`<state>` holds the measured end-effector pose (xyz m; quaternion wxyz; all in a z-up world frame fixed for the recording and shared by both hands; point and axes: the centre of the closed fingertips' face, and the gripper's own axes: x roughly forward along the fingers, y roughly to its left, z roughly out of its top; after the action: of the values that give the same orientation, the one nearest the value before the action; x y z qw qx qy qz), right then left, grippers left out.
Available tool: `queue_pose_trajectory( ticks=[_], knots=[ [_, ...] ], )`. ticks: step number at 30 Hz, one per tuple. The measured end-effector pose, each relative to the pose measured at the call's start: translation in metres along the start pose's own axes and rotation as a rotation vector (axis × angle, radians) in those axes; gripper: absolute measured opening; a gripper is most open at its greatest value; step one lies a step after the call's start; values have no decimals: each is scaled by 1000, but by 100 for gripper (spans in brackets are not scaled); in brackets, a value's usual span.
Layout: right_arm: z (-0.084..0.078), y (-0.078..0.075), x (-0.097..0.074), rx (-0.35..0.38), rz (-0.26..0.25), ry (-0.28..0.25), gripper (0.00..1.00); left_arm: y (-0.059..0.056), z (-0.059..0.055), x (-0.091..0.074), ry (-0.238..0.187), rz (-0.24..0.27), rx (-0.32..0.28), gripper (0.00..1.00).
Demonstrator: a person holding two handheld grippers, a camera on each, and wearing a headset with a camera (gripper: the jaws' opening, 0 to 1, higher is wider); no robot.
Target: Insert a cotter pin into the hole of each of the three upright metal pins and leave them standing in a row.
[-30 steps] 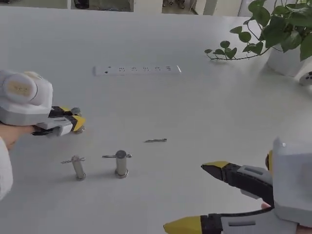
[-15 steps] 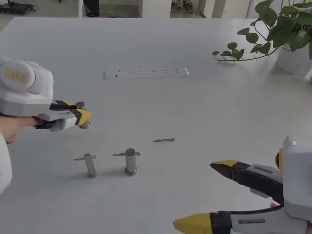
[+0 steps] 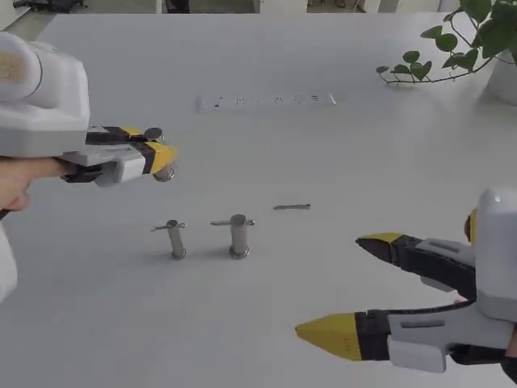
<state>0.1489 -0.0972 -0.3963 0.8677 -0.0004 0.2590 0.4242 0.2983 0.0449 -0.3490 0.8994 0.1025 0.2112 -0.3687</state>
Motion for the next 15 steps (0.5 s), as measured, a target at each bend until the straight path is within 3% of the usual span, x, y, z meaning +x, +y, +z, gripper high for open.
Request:
queue_pose_trajectory(
  ticks=[2, 3, 9, 13, 15],
  knots=[
    [-1, 1, 0, -5, -1, 4, 86, -11, 0, -4, -7, -15, -4, 9],
    [-2, 1, 1, -6, 0, 6, 86, -24, 1, -11, -9, -20, 3, 9],
    [-5, 4, 3, -14, 4, 13, 86, -49, -5, -19, -14, -16, -13, 9],
    [-6, 2, 4, -8, 1, 11, 86, -60, -18, -21, -3, 6, -35, 9],
    [-7, 3, 4, -7, 2, 13, 86, -68, -30, -21, 24, 1, -22, 9]
  ],
)
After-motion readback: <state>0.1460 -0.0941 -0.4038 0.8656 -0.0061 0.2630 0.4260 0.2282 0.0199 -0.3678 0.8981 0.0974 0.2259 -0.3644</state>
